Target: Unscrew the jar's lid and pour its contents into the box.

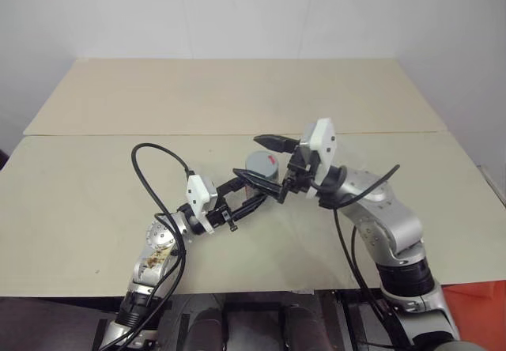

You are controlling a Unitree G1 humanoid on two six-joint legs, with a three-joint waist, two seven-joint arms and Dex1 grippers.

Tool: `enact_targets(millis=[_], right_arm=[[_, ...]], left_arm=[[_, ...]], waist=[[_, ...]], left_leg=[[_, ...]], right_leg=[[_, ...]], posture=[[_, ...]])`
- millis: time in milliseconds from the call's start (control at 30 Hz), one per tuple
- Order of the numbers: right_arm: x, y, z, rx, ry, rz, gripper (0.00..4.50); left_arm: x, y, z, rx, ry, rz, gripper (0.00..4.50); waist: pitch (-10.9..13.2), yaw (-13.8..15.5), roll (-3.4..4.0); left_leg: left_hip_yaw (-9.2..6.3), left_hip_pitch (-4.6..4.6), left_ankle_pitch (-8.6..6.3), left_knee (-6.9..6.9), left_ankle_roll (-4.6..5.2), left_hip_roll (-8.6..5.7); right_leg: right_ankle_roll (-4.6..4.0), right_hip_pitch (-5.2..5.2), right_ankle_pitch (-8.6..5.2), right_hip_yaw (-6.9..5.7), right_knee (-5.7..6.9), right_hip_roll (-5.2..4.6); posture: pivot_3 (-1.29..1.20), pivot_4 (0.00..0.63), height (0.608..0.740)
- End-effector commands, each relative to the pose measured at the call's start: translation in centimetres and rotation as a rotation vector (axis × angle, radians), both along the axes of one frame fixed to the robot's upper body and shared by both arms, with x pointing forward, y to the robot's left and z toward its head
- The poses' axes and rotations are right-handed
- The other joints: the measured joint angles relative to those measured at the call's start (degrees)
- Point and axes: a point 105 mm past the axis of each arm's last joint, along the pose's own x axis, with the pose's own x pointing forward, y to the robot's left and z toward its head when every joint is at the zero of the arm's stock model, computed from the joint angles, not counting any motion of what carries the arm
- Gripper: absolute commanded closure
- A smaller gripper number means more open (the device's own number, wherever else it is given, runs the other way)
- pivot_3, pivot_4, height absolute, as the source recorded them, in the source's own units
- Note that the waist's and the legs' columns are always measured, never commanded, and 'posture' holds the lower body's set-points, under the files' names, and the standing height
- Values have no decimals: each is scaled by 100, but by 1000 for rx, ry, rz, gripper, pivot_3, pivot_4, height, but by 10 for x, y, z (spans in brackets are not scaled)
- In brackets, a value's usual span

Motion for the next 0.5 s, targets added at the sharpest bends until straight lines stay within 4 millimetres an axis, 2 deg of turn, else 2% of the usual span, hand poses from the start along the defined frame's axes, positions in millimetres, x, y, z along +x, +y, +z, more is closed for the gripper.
enact_targets(millis=[33, 500], right_arm=[[-5, -9, 18, 26, -72, -4, 58], [-12, -21, 17, 19, -83, -11, 58]], left_arm=[[-1, 1, 16, -42, -64, 3, 2483], [7, 15, 15, -45, -67, 44, 2483]], waist=[[0, 0, 0], [0, 1, 0]], left_leg=[[0, 0, 0, 0, 0, 0], [0, 0, 0, 0, 0, 0]], right_leg=[[0, 0, 0, 0, 0, 0], [0, 0, 0, 0, -1, 0]], posture=[[0, 150, 740], [0, 150, 740]])
